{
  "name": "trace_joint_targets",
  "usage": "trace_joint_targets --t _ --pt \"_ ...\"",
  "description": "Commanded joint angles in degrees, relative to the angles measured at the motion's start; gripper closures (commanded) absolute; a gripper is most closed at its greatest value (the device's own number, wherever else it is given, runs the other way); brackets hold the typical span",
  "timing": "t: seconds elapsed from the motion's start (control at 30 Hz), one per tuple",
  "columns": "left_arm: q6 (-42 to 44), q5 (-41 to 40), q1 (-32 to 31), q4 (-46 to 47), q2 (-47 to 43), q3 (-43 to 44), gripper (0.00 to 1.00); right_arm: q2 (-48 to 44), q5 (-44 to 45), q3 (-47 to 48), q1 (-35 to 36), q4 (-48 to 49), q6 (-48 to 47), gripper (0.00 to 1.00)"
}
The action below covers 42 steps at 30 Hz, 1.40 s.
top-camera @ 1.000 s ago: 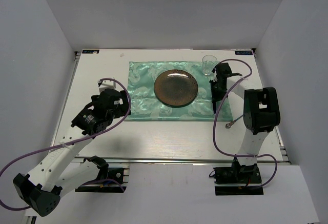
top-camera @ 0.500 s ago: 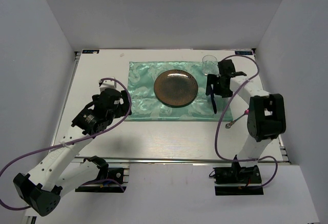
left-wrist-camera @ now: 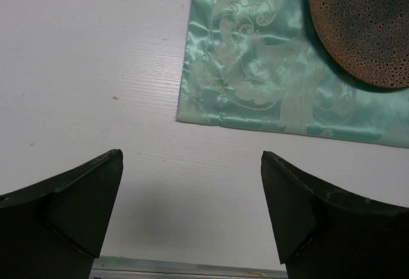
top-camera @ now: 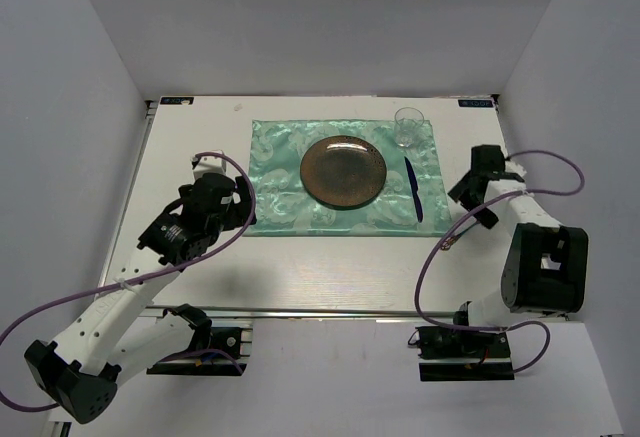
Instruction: Set the dinner table for one person
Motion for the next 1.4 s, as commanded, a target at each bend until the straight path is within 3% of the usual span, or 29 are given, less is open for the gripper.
trace_joint_targets --t 0.0,0.2,0.33,0.5,0.6,0.63,0.9,1.03,1.1,1.23,1.37 --pt "0.5 0.8 0.3 0.9 -1.0 -0.1 0.02 -4.3 2.0 -4.2 -2.7 2.5 4.7 0.11" --pt "0.6 1.1 0.3 0.9 -1.2 -0.1 0.02 0.5 -0.4 -6.8 -4.7 4.8 3.3 0.19" --pt "0.7 1.4 0.3 1.1 -1.7 -0.2 0.02 3.8 -3.2 -8.7 -6.6 7.1 2.2 0.41" --pt "1.0 1.8 0.3 1.1 -1.5 -0.1 0.02 8.3 -7.4 -10.3 -8.0 8.6 0.0 0.59" --pt "1.0 1.8 0.3 1.2 -1.5 -0.1 0.02 9.9 -7.7 -9.6 -8.0 7.6 -2.0 0.82" --pt "1.0 1.6 0.3 1.3 -1.6 -0.1 0.02 9.1 -7.5 -10.0 -8.0 7.6 -2.1 1.00" --pt "1.0 2.0 0.3 1.2 -1.5 -0.1 0.02 -5.9 2.5 -9.1 -7.8 1.8 -1.1 1.00" --pt "0.6 1.2 0.3 1.0 -1.9 0.0 0.02 -17.0 3.3 -5.9 -5.7 1.8 -4.4 1.00" --pt "0.3 0.3 0.3 0.8 -2.2 0.0 0.02 -18.4 2.1 -4.0 -4.1 2.5 -7.9 1.00" --pt "-1.1 -2.2 0.3 0.2 -2.5 0.4 0.02 -12.8 -3.0 2.8 6.4 0.7 -10.4 1.00" --pt "-5.2 -8.6 0.3 -3.7 -1.4 1.2 0.02 -6.7 -0.9 4.6 23.8 3.4 -4.9 1.00"
